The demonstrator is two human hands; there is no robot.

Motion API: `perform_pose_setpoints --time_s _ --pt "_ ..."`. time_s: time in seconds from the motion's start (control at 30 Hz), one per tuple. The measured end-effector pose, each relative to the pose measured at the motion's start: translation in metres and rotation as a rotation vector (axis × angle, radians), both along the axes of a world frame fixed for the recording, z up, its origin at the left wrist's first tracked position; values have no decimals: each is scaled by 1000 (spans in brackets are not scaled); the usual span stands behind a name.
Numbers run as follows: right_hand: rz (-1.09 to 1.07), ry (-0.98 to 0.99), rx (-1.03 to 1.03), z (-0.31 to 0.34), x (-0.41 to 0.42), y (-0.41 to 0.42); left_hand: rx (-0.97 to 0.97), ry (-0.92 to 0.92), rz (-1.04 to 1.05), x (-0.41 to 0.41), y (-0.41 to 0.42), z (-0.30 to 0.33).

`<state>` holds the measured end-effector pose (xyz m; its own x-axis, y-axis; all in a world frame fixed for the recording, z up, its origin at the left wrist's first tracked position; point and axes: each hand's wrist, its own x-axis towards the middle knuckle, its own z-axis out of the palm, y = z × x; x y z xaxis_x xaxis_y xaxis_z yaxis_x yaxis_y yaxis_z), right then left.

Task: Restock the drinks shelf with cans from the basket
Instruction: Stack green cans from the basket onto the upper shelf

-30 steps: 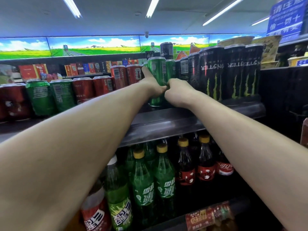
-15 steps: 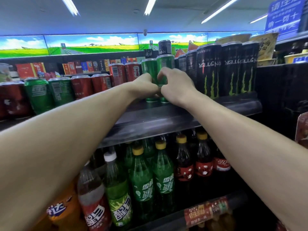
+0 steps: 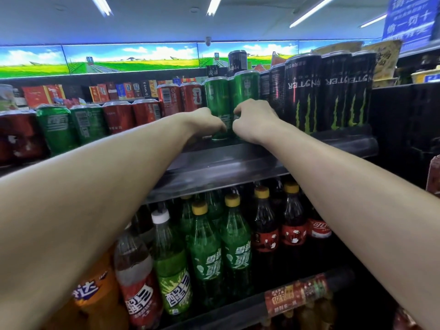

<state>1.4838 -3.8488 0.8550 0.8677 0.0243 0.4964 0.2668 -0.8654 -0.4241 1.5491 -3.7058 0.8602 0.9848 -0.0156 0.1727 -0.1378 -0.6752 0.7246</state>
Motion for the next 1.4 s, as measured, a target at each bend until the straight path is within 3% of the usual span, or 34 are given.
perform_pose_setpoints --time_s 0.13,0.23,0.33,0.5,0.6,0.7,0.8,0.93,1.17,1.4 --pt "16 12 -8 1 -1 -2 -30 24 -6 -24 -4 4" --pt "-13 -29 -19 0 -2 -4 135 -29 43 -51 -8 11" --pt "-57 -231 18 2 -10 -3 170 -102 26 -75 2 21" --pt "-34 -641 81 2 -52 22 216 -460 9 -158 31 16" --pt "194 -732 224 -23 -88 54 190 -749 -10 -221 56 -18" --pt "400 -695 406 -75 -135 89 97 -833 -51 -272 89 -79" --pt "528 -483 543 -147 -175 119 91 -674 -68 -306 125 -165" --pt "624 -53 548 -258 -214 154 99 -226 -25 -344 174 -295" --pt "525 555 349 -459 -266 215 74 340 101 -404 233 -496" --pt "345 1102 219 -685 -313 232 -41 740 266 -440 261 -693"
